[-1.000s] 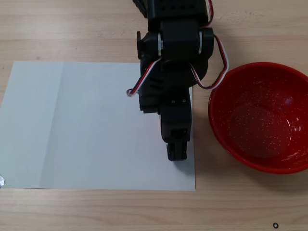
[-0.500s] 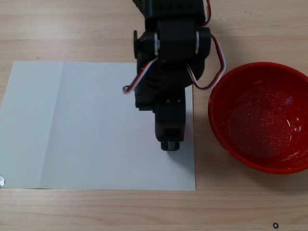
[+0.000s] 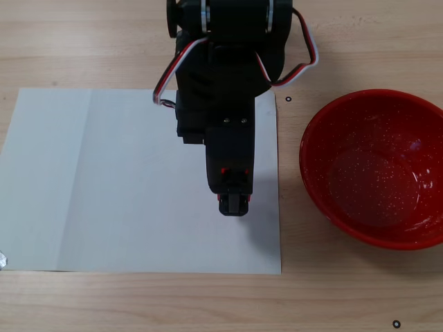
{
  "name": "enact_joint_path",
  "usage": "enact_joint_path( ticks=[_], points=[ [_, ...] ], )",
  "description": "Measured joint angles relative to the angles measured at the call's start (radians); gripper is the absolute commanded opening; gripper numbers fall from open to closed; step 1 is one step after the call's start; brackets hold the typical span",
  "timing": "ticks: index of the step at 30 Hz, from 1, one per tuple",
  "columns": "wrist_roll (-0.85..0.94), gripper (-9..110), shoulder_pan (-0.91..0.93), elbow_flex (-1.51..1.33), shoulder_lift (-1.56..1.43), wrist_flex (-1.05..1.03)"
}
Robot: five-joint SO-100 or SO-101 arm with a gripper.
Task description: Grasp the red cube and put it in the red bowl.
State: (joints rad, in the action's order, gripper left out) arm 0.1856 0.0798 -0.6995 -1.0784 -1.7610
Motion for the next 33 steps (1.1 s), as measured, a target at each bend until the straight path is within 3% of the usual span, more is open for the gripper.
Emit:
enact_joint_path(
  ticks=[9, 33],
  points=[
    [-0.011, 0, 0.041, 0.067, -0.218, -0.006],
    [0.008, 0, 0.379, 0.011, -0.345, 0.037]
  ],
)
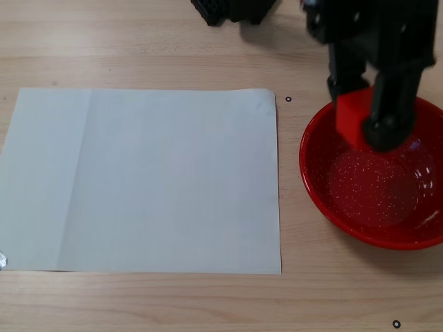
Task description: Grasp the red cube and put it in the red bowl.
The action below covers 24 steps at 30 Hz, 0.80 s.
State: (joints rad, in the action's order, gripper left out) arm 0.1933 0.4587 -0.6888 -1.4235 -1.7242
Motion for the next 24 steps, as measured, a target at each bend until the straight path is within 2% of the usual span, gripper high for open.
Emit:
enact_joint_path(
  ticks=[11, 13, 16, 21, 24],
  points=[
    [0.015, 2, 0.057, -0.244, -0.015, 0.181],
    [0.015, 6, 0.067, -0.264, -0.015, 0.206],
    [0.015, 19, 0.083, -0.268, -0.015, 0.218],
    [-0.002, 28, 0.086, -0.268, -0.015, 0.219],
    [-0.002, 28, 0.081, -0.268, -0.015, 0.219]
  ],
)
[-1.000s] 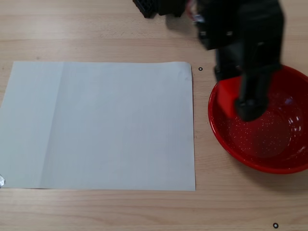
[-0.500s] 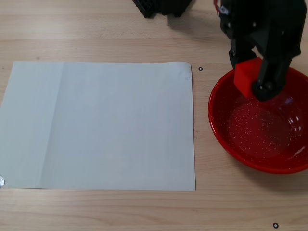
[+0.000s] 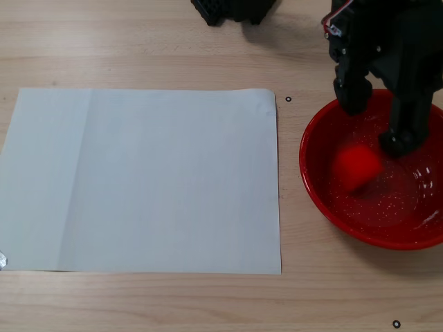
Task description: Grasp the red cube and put it in the red bowl.
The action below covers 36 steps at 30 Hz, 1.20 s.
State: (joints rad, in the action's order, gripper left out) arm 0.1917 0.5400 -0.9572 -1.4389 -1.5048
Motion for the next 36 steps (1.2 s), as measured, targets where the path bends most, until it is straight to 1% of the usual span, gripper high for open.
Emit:
enact_joint_path(
  ticks=[6, 10, 13, 17, 18, 24, 30, 36],
  points=[
    [0.000, 25, -0.002, 0.000, 0.000, 0.000],
    [0.000, 21, -0.002, 0.002, 0.000, 0.000],
    [0.000, 15, -0.002, 0.002, 0.000, -0.002],
    [0.000, 1, -0.012, 0.002, 0.000, -0.020],
    [0.000, 0, -0.021, 0.002, 0.000, -0.021],
    [0.000, 0, -0.057, 0.002, -0.023, -0.028],
    [0.000, 0, -0.084, -0.002, -0.137, -0.029],
    [0.000, 0, -0.123, -0.104, -0.222, -0.028]
  ],
)
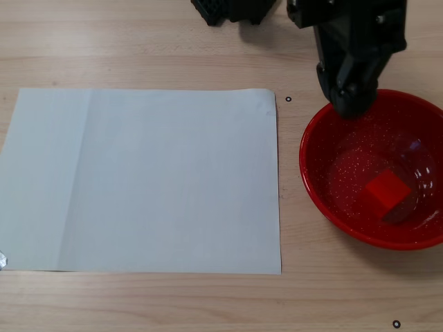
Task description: Grasp the red cube and put it in the red bowl.
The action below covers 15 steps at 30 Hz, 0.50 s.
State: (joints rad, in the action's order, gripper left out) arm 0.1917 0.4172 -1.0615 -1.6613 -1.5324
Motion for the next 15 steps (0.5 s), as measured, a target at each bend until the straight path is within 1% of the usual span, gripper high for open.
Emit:
enact_joint_path(
  ticks=[6, 15],
  points=[
    [0.002, 0, -0.075, -0.107, -0.129, 0.028],
    [-0.026, 0, -0.204, -0.413, -0.391, 0.232]
  ],
)
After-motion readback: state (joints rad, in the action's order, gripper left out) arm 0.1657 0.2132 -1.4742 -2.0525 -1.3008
